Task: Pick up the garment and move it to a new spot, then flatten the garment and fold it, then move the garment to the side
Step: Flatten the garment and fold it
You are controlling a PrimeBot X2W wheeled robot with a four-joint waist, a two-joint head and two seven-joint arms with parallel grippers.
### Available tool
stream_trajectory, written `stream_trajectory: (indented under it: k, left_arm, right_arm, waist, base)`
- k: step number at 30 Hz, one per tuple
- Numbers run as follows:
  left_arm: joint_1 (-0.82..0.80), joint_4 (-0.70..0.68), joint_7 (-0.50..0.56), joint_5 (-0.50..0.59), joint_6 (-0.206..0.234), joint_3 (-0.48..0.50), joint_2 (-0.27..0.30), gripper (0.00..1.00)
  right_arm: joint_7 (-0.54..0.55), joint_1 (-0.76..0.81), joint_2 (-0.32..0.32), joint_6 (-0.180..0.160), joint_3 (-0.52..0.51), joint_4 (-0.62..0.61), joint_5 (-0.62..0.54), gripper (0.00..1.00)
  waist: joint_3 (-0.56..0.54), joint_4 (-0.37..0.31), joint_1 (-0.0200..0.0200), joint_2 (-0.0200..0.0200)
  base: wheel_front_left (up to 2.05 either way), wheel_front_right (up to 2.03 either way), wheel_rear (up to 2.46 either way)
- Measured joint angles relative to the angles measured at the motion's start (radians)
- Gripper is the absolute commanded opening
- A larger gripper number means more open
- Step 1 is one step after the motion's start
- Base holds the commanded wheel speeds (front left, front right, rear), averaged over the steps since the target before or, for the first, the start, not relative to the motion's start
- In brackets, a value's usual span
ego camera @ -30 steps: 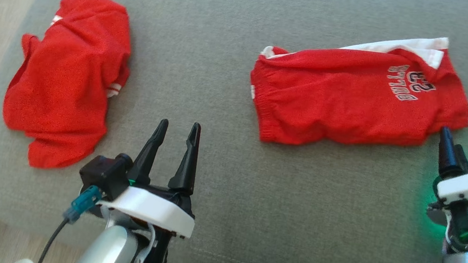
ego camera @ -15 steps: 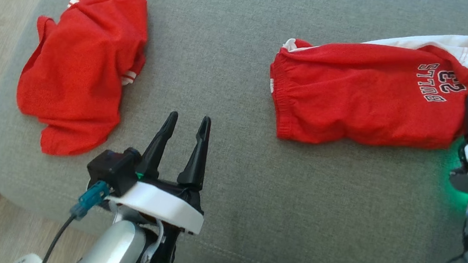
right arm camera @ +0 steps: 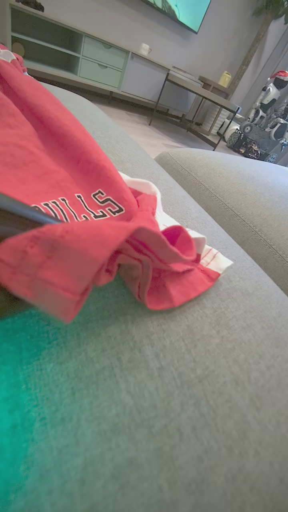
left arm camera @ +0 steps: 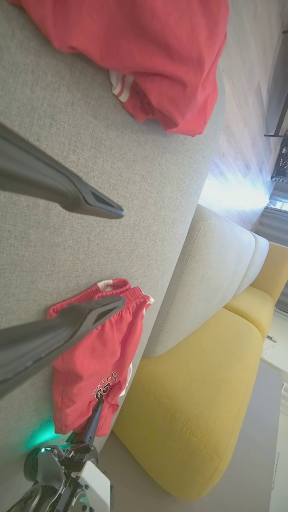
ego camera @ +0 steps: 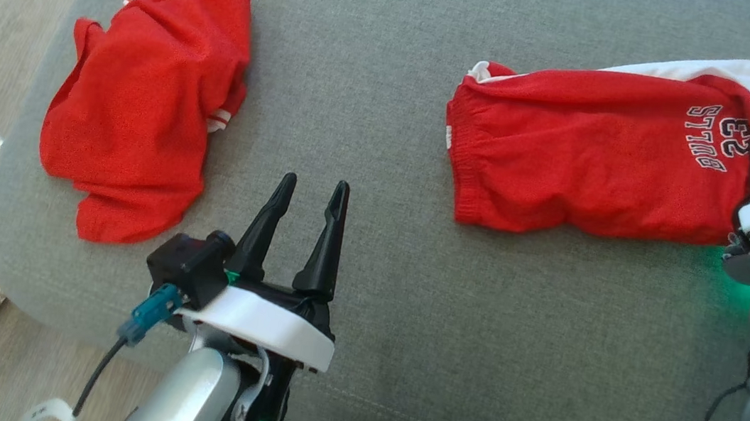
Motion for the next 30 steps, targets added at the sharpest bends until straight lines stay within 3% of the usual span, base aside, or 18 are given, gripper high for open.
stream_trajectory:
  k: [7, 12, 20, 25, 30]
  left_arm:
    - [0.001, 0.014, 0.000, 0.001, 0.000, 0.005, 0.000, 1.00]
    - [0.002, 0.024, 0.000, 0.007, -0.002, 0.009, 0.000, 1.00]
    - [0.012, 0.045, 0.000, 0.010, -0.011, 0.025, 0.000, 1.00]
    - [0.022, 0.047, 0.000, 0.015, -0.013, 0.029, 0.000, 1.00]
    - [0.032, 0.058, 0.000, 0.020, -0.019, 0.030, 0.000, 1.00]
  right_arm:
    - [-0.104, 0.019, 0.004, 0.000, -0.006, 0.005, 0.003, 0.00]
    - [-0.214, 0.060, -0.016, 0.000, -0.071, 0.028, -0.032, 0.00]
    - [-0.372, 0.066, -0.048, 0.000, -0.277, 0.148, -0.224, 0.00]
    - [-0.384, 0.066, -0.032, 0.000, -0.352, 0.181, -0.326, 0.00]
    - [-0.384, 0.062, 0.001, 0.000, -0.363, 0.172, -0.380, 0.00]
  waist:
    - [-0.024, -0.021, 0.0000, 0.0000]
    - [-0.046, -0.044, 0.0000, 0.0000]
    - [-0.099, -0.088, 0.0000, 0.0000]
    - [-0.120, -0.114, 0.0000, 0.0000]
    - [-0.134, -0.126, 0.0000, 0.0000]
  base:
    - [0.00, 0.00, 0.00]
    - [0.00, 0.00, 0.00]
    - [0.00, 0.00, 0.00]
    - [0.00, 0.00, 0.00]
    - [0.00, 0.00, 0.00]
